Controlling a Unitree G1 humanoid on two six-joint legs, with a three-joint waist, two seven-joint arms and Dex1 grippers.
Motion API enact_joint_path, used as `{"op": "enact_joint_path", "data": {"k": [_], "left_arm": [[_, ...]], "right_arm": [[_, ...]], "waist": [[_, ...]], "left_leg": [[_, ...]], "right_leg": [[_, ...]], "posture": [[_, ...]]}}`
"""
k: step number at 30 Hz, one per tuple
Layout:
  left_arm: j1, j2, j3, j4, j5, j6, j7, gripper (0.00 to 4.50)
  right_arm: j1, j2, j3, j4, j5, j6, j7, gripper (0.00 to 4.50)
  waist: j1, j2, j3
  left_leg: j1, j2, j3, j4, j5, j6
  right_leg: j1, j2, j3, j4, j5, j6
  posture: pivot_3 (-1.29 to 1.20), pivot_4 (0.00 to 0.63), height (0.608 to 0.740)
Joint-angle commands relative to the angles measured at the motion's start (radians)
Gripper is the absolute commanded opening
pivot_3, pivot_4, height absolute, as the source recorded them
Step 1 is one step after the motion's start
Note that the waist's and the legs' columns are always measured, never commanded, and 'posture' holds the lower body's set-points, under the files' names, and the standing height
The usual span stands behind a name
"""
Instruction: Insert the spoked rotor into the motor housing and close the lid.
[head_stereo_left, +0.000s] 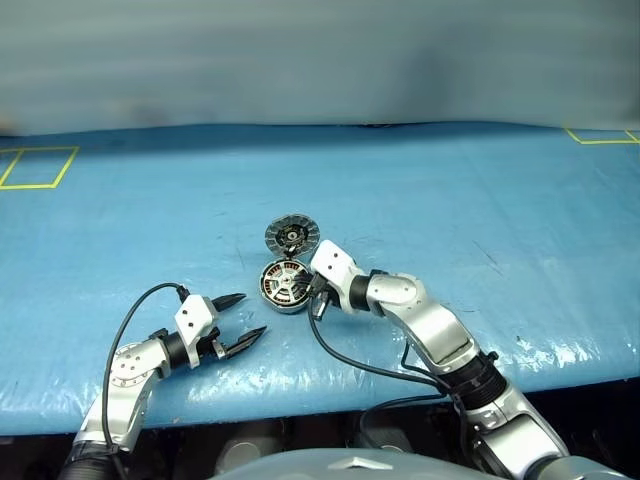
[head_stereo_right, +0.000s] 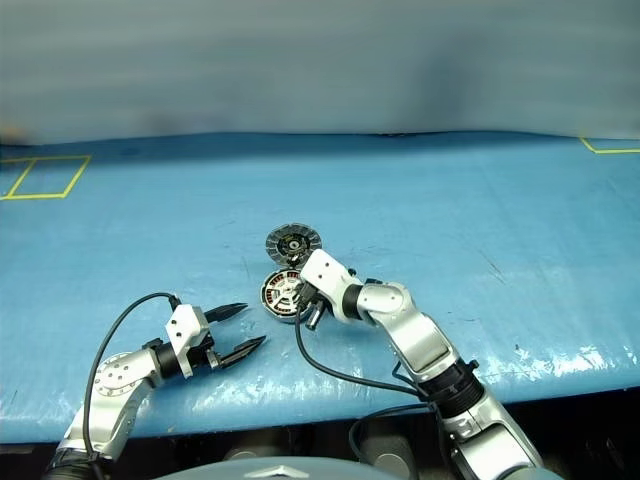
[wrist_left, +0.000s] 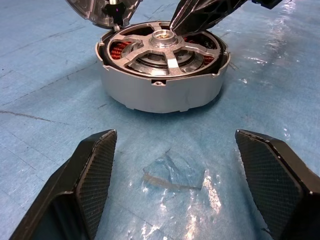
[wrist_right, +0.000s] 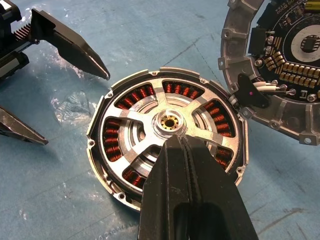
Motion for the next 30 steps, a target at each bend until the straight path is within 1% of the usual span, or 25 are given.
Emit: {"op": "enact_joint_path", "data": {"k": [1, 5, 11, 18, 22, 27, 30], "left_arm": [[-0.004, 0.002, -0.002, -0.026, -0.005, -0.008, -0.004, 4.05], [-0.004, 0.004, -0.001, -0.026, -0.005, -0.007, -0.004, 4.05], [-0.007, 0.004, -0.002, -0.025, -0.005, -0.004, -0.004, 4.05], [-0.008, 0.000, -0.005, -0.022, -0.006, -0.007, -0.003, 4.05], [-0.005, 0.001, -0.005, -0.023, -0.008, -0.009, 0.001, 4.05], [0.003, 0.004, -0.002, -0.027, -0.009, -0.005, 0.003, 4.05], [0.005, 0.006, 0.000, -0.028, -0.010, -0.004, 0.003, 4.05]], "right_arm": [[0.045, -0.018, 0.036, 0.080, -0.036, 0.044, -0.012, 0.02], [0.040, -0.021, 0.014, 0.016, -0.022, 0.035, -0.007, 0.02], [0.011, -0.101, 0.052, -0.033, -0.077, 0.016, 0.018, 0.02], [-0.009, -0.100, 0.056, -0.010, -0.094, 0.005, 0.019, 0.02], [-0.009, -0.070, 0.019, -0.038, -0.049, 0.008, 0.032, 0.02], [-0.004, -0.046, -0.045, -0.144, 0.035, 0.027, 0.056, 0.02], [-0.014, -0.046, -0.075, -0.182, 0.056, 0.047, 0.049, 0.02]], "waist": [[0.000, 0.000, 0.000], [0.000, -0.001, -0.001], [0.002, -0.001, 0.000], [-0.004, -0.001, 0.000], [-0.006, -0.001, 0.000], [-0.006, -0.001, 0.001], [-0.006, -0.001, 0.002]], "left_leg": [[0.000, 0.000, 0.000, 0.000, 0.000, 0.000], [0.000, 0.000, 0.000, 0.000, 0.000, 0.000], [0.000, 0.000, 0.000, 0.000, 0.000, 0.000], [0.000, 0.001, 0.000, 0.000, 0.000, 0.000], [-0.001, 0.001, 0.000, 0.000, 0.000, 0.000], [-0.002, 0.001, 0.000, -0.001, 0.000, 0.001], [-0.003, 0.001, 0.000, -0.001, 0.000, 0.001]], "right_leg": [[0.000, 0.000, 0.000, 0.000, 0.000, 0.000], [0.000, 0.000, 0.000, 0.000, 0.000, 0.000], [0.000, 0.000, 0.000, -0.001, 0.000, 0.000], [0.000, 0.000, 0.000, -0.001, 0.000, 0.000], [-0.001, 0.001, 0.000, -0.001, 0.000, 0.000], [-0.003, 0.001, 0.000, -0.001, 0.000, 0.000], [-0.003, 0.001, 0.000, -0.002, 0.000, 0.000]], "posture": [[0.00, 0.150, 0.740], [0.00, 0.150, 0.740], [0.00, 0.150, 0.740], [0.00, 0.150, 0.740], [0.00, 0.150, 0.740], [0.00, 0.150, 0.740], [0.00, 0.150, 0.740]]}}
